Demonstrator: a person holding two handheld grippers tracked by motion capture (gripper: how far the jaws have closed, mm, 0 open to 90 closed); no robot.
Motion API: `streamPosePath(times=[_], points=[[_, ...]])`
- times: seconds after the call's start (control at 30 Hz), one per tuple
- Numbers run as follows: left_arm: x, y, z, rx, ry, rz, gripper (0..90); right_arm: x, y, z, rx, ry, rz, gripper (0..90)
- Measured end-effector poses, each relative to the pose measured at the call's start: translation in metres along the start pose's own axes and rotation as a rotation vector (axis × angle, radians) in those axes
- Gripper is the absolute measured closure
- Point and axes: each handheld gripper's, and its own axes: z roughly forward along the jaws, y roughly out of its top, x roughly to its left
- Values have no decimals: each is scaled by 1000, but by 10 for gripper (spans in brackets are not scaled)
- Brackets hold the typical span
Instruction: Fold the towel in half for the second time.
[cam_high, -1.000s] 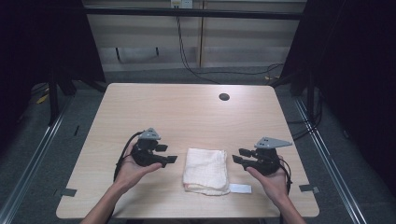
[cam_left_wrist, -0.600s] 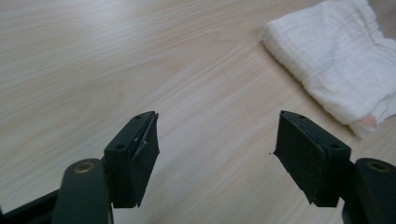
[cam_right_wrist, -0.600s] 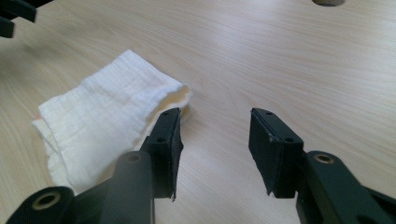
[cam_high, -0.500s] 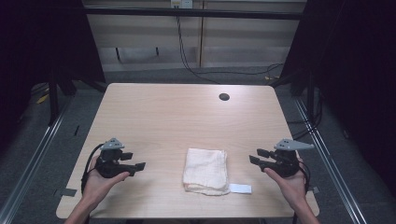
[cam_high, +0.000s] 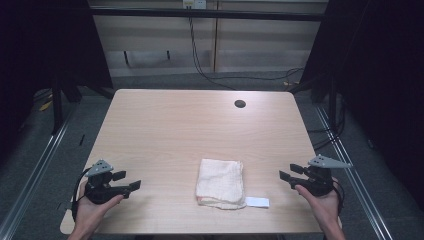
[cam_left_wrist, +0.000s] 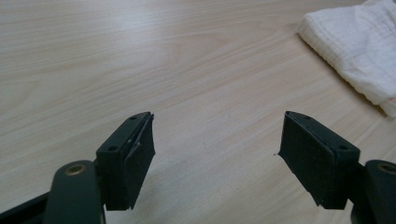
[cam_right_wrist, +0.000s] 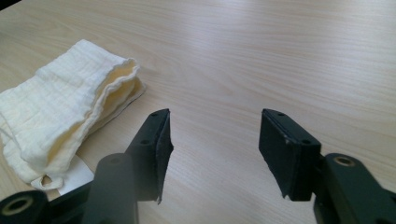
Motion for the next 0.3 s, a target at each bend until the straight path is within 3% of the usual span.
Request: streamPosePath(times=[0.07,0.13,0.2,0.3], points=[[-1,1,4,26,-14,-3,266,-4,-4,-1,-6,-10,16,435],[-5,0,4,18,-30,20,268,-9,-9,-4,-22,-50,33,433],[-7,0,4,26,-27,34,270,-15,-10,-6,-40,-44,61,425],[-5,0,8,29,-37,3,292,-17,-12,-2,-38,-52,63,406]])
